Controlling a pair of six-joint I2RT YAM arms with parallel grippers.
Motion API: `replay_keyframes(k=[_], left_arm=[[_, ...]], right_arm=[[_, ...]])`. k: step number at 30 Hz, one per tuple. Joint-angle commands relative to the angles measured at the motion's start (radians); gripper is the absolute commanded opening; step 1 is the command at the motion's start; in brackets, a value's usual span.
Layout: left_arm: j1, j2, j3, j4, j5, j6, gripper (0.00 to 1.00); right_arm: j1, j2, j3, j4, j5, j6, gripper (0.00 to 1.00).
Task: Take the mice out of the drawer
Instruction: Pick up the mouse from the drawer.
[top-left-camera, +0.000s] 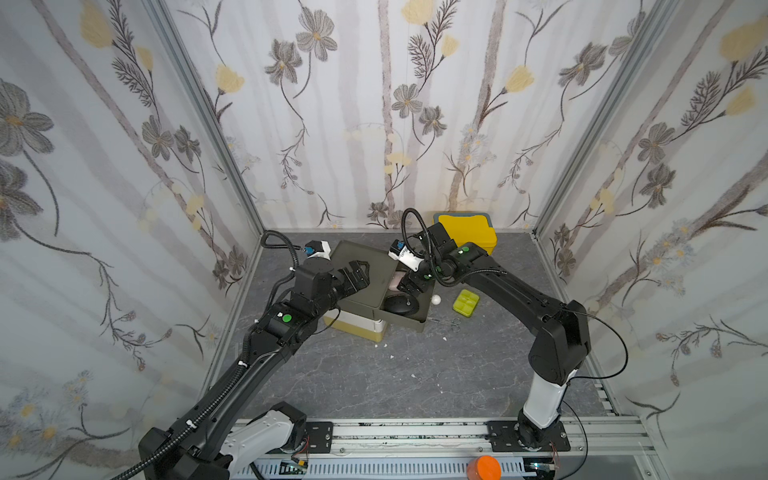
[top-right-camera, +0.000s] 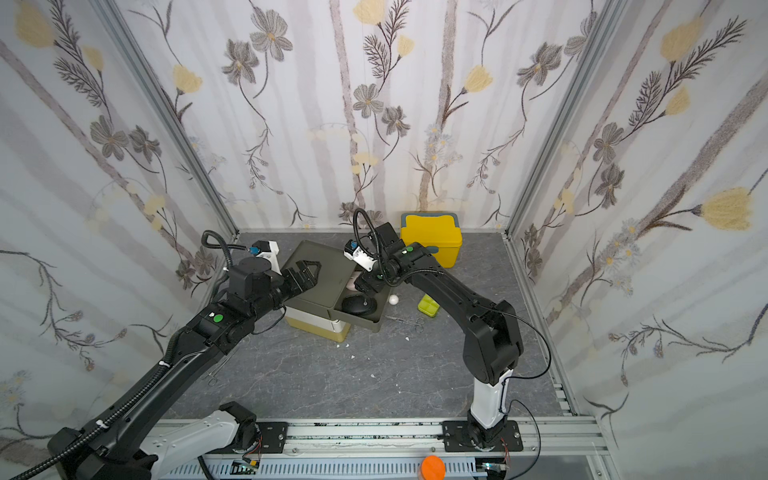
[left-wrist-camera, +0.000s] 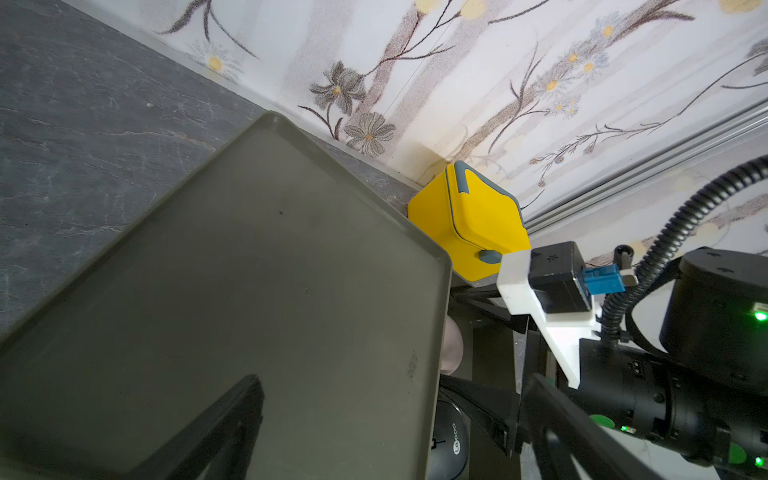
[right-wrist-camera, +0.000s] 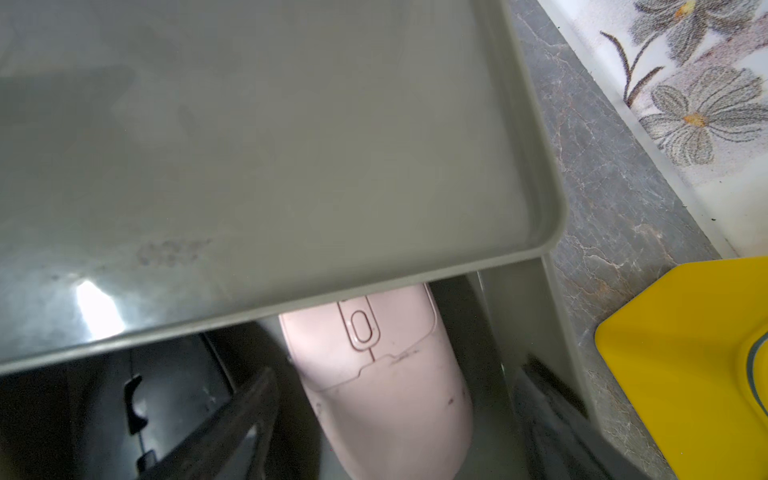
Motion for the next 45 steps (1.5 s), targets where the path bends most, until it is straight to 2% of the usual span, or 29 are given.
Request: replay_keyframes(k=[1, 17, 34, 45], left_arm=[[0.001, -0.003, 0.011, -0.010, -0.008, 0.022, 1.00], [0.003, 0.004, 0.020, -0.020, -0.014, 0.031, 1.00], [0.007, 0.006, 0.022, -0.020, -0.015, 0.036, 1.00], [0.009, 0.007, 0.022, -0.017, -0.007, 0.034, 1.00]], right_arm=[[-0.001, 0.012, 0.013, -0.023, -0.013, -0.036, 0.88], [-0.002, 0.074, 0.057, -0.034, -0.037, -0.053, 0.85], [-0.009, 0.057, 0.055, -0.043, -0.008, -0.044, 0.67], [-0.013, 0.010, 0.029, -0.024, 0.013, -0.030, 0.65]])
